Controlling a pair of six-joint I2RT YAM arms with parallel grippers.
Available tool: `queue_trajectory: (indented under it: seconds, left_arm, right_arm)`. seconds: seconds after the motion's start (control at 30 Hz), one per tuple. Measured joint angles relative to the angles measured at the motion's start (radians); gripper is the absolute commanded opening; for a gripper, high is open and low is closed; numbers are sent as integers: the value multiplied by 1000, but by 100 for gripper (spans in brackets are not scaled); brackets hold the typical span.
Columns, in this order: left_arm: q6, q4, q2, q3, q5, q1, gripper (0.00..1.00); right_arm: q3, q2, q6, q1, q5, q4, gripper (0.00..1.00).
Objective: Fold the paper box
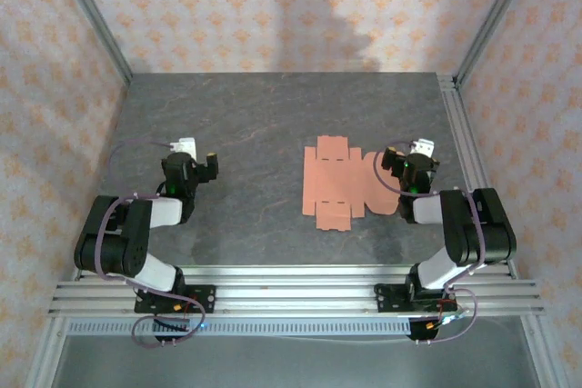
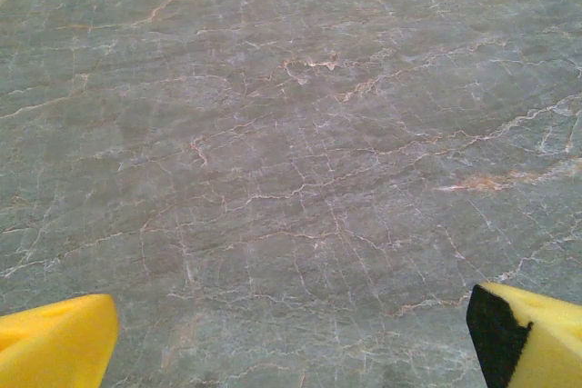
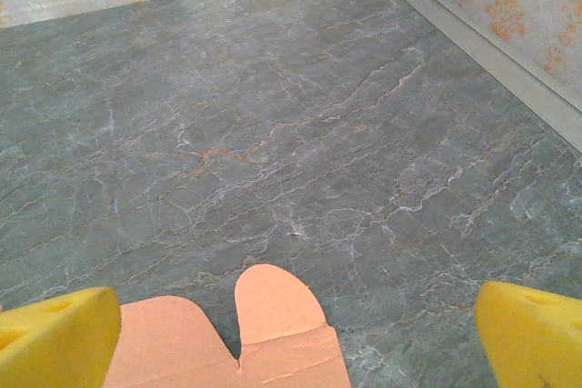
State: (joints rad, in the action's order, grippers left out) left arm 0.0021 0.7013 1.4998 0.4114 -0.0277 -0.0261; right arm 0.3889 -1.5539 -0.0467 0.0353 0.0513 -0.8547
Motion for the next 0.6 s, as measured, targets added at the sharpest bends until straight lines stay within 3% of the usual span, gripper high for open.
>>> queue_trajectory:
  seconds: [0.6]
  left_arm:
    - [0, 0, 0, 0, 0, 0, 100]
  right_arm:
    - [0, 0, 0, 0, -10, 0, 99]
